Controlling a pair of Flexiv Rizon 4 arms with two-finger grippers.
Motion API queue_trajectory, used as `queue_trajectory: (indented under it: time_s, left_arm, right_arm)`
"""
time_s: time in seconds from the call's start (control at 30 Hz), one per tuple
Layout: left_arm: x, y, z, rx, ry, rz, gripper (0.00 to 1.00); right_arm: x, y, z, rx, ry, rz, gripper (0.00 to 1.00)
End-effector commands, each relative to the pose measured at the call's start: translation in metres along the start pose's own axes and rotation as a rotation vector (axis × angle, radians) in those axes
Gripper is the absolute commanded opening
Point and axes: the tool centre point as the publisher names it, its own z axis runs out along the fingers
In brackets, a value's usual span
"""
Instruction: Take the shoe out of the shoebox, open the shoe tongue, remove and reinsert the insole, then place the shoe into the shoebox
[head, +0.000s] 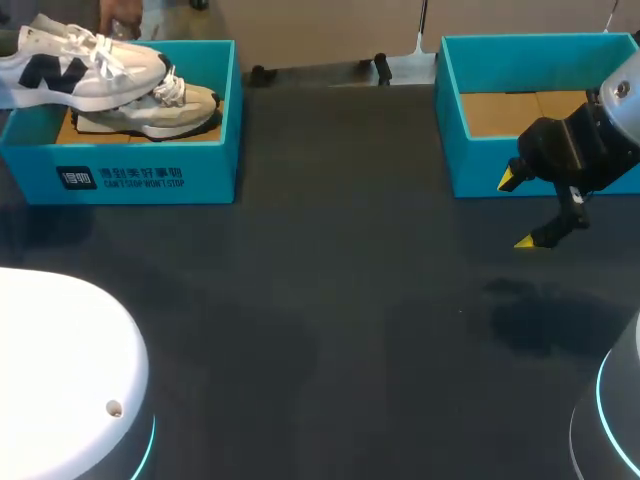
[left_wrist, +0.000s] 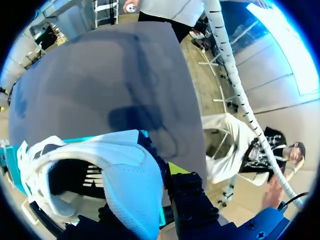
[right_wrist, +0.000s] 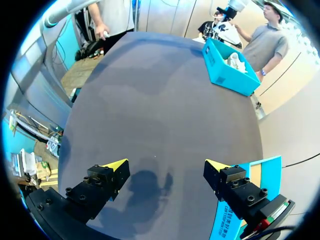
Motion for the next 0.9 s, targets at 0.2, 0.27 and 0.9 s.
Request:
queue_trajectory:
  time_s: [0.2, 0.27, 0.9]
  left_arm:
    - [-0.012, -0.04, -0.012, -0.001, 0.026, -0.087, 0.0]
    - [-0.012, -0.043, -0.012, -0.001, 0.029, -0.099, 0.0]
    - [-0.065, -0.06, -0.023, 0.021, 0.006, -0.057, 0.0]
  right_arm:
    - [0.0, 0.0, 0.001, 0.004, -0.001, 0.001, 1.0]
    - [0.0, 0.0, 0.001, 0.004, -0.001, 0.001, 1.0]
    - [0.0, 0.0, 0.001, 0.004, -0.001, 0.001, 1.0]
